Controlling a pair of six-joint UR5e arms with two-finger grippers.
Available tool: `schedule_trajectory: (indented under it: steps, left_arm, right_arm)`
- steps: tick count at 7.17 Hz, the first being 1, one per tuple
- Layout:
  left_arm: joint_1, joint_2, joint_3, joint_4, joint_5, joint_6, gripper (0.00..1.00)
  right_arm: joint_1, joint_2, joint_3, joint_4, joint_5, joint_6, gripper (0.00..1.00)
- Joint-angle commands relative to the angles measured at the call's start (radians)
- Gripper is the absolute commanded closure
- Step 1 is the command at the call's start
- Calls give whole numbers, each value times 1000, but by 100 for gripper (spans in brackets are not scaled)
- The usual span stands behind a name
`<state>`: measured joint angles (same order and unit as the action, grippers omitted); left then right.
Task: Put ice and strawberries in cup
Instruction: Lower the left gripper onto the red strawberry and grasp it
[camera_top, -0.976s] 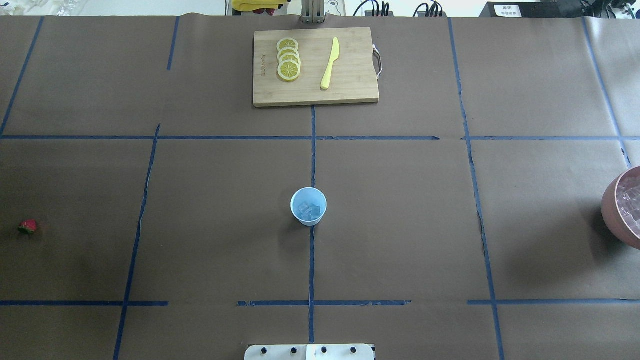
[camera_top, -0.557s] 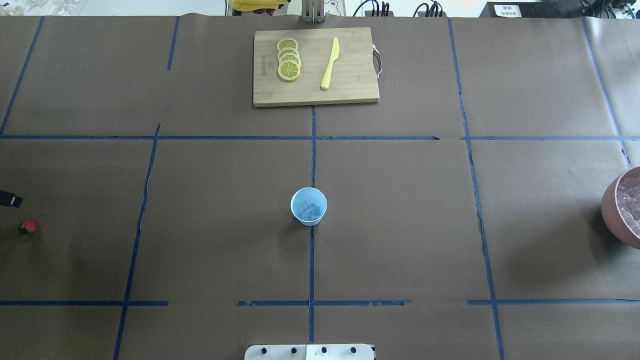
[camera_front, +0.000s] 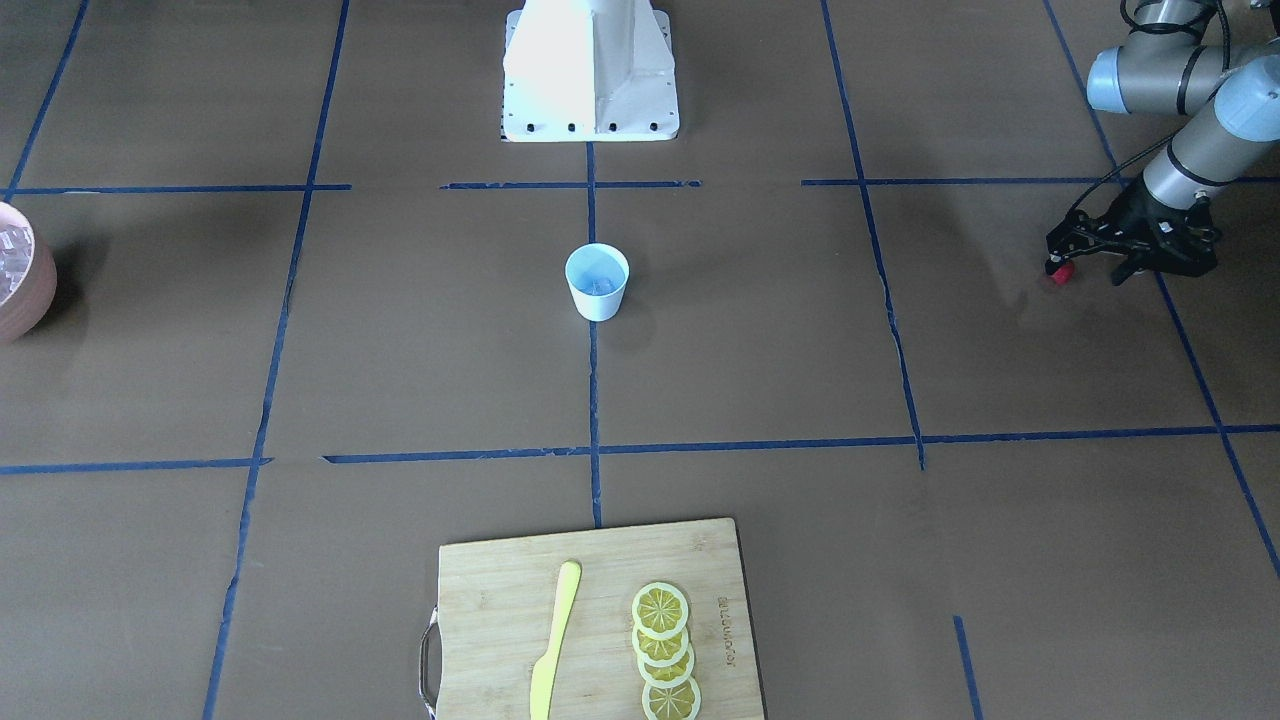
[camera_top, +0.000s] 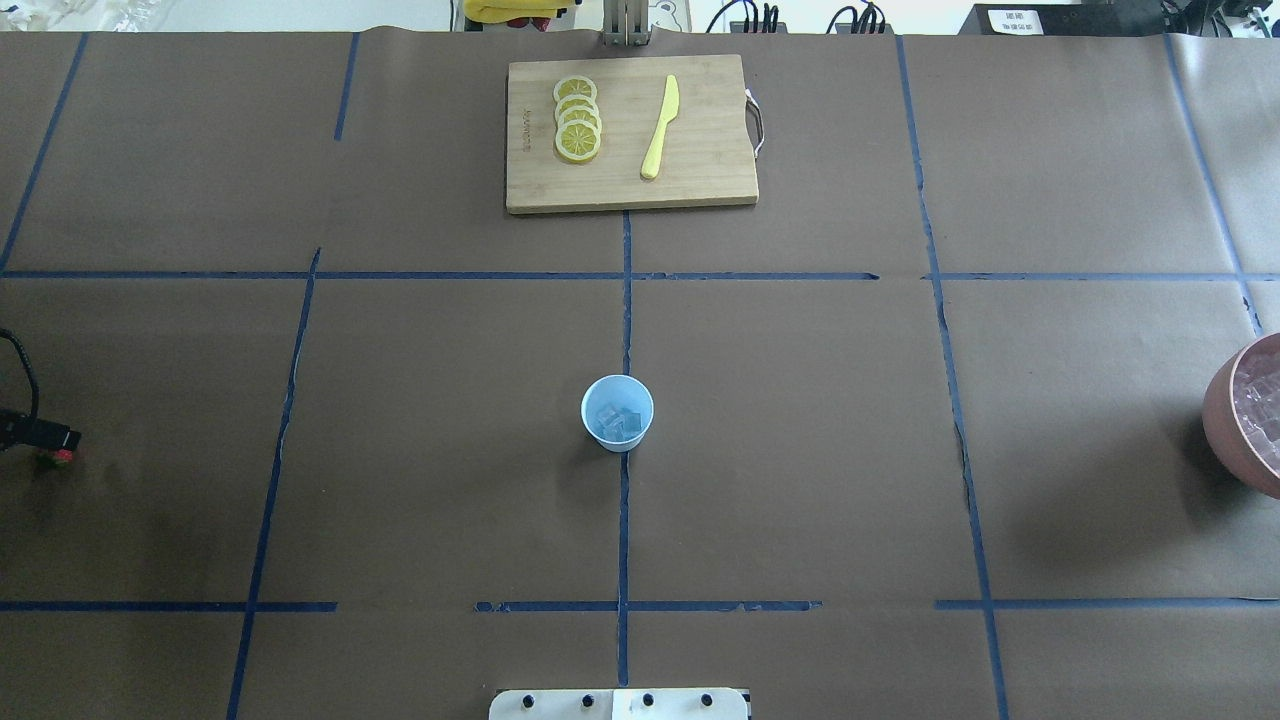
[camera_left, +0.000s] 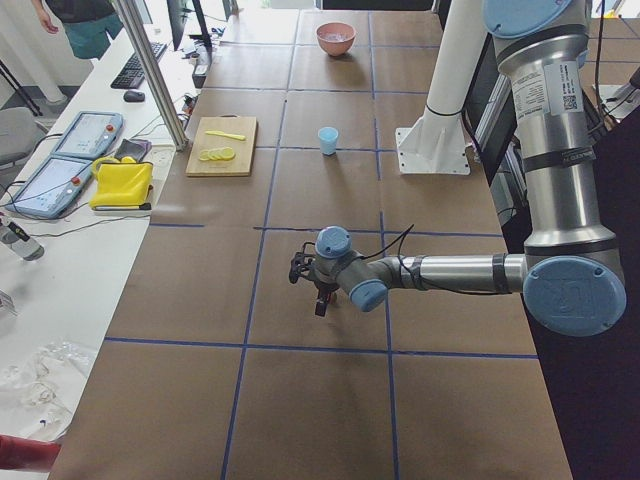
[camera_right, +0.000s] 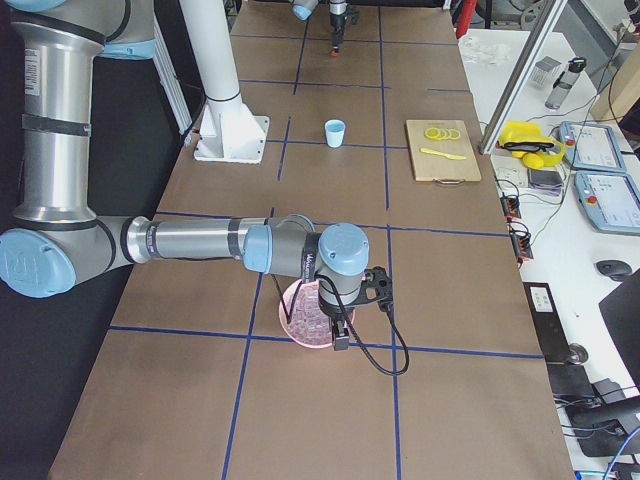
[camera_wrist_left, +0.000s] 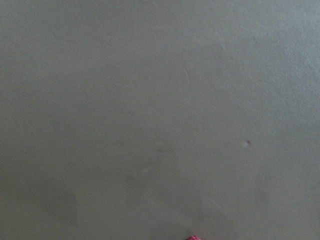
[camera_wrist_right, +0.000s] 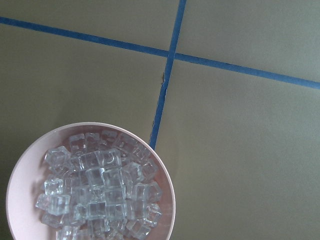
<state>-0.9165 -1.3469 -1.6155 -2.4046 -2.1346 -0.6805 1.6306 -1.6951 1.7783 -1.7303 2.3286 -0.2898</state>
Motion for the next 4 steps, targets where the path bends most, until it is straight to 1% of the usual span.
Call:
schedule_trajectory:
  steps: [1, 2, 4]
  left_arm:
    - [11, 0, -1, -2, 1, -1, 0]
    - [21, 0, -4, -2, 2, -2, 2]
    - [34, 0, -6, -2, 5, 1, 19]
  right_arm:
    - [0, -1, 1, 0, 0, 0, 1]
    - [0, -1, 1, 0, 0, -2, 1]
    - [0, -3, 1, 0, 0, 0, 1]
